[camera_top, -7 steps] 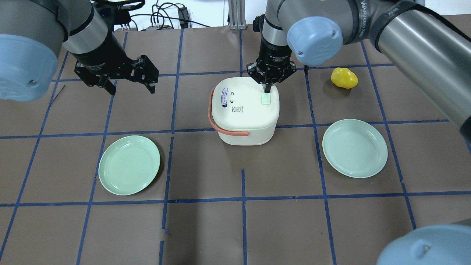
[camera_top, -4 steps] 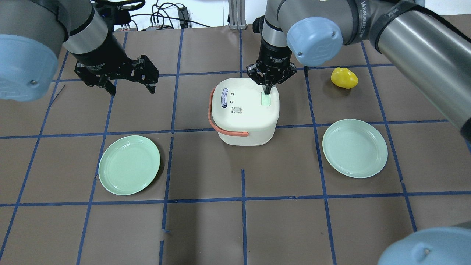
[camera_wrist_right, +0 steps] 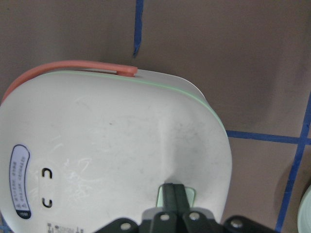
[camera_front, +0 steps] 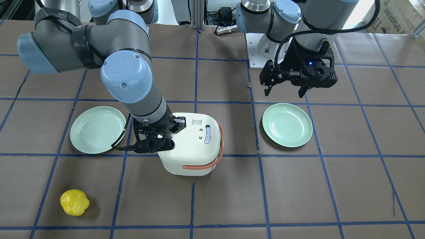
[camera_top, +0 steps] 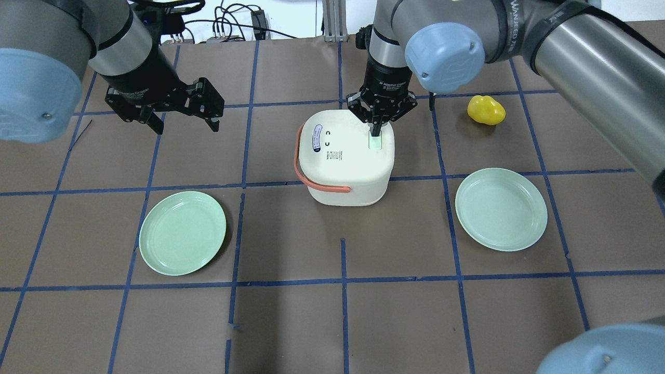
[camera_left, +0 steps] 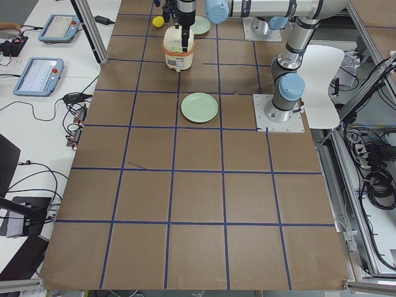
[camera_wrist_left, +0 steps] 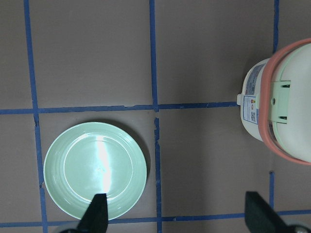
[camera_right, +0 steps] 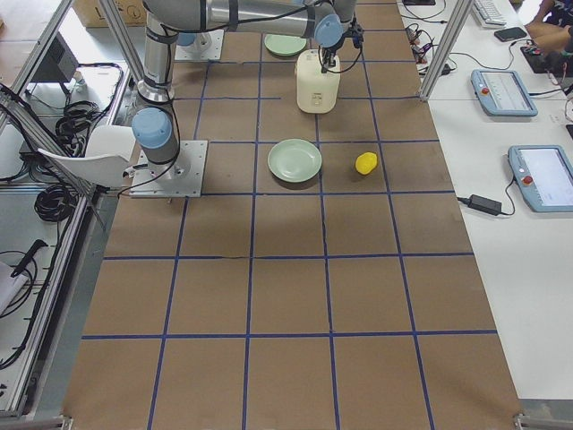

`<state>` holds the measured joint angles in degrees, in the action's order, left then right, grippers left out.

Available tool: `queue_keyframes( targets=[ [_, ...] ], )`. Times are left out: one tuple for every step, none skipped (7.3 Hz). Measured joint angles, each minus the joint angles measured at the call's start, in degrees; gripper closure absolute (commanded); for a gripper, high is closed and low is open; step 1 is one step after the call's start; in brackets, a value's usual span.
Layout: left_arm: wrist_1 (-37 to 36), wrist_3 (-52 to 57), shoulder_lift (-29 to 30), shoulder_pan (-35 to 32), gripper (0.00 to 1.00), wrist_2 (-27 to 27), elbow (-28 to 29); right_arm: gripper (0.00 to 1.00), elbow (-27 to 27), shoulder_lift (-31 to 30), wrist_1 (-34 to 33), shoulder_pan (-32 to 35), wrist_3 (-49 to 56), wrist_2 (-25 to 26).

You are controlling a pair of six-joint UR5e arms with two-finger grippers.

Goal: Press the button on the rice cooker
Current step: 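Press down on the green lid button with the right gripper, then lift the right gripper away as the cooker lid pops open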

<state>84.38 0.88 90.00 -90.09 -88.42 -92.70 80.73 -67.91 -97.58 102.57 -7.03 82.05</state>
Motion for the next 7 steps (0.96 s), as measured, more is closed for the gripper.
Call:
queue_keyframes(
  targets=[
    [0.0, 0.0, 0.0, 0.0, 0.00, 0.0, 0.0, 0.95, 0.0, 0.1, 0.1, 0.0, 0.0, 0.0],
    [0.0, 0.0, 0.0, 0.0, 0.00, 0.0, 0.0, 0.95, 0.0, 0.2, 0.1, 0.0, 0.0, 0.0],
    [0.0, 0.0, 0.0, 0.0, 0.00, 0.0, 0.0, 0.95, 0.1, 0.4, 0.1, 0.0, 0.0, 0.0],
    [0.0, 0.0, 0.0, 0.0, 0.00, 0.0, 0.0, 0.95, 0.1, 0.6, 0.1, 0.0, 0.1, 0.0],
    [0.0, 0.0, 0.0, 0.0, 0.00, 0.0, 0.0, 0.93, 0.1, 0.6, 0.1, 0.0, 0.1, 0.0],
    [0.0, 0.0, 0.0, 0.0, 0.00, 0.0, 0.0, 0.82, -0.1, 0.6, 0.5, 0.0, 0.0, 0.2],
    [0.0, 0.0, 0.0, 0.0, 0.00, 0.0, 0.0, 0.42, -1.4, 0.2, 2.0, 0.0, -0.1, 0.4]
  ],
)
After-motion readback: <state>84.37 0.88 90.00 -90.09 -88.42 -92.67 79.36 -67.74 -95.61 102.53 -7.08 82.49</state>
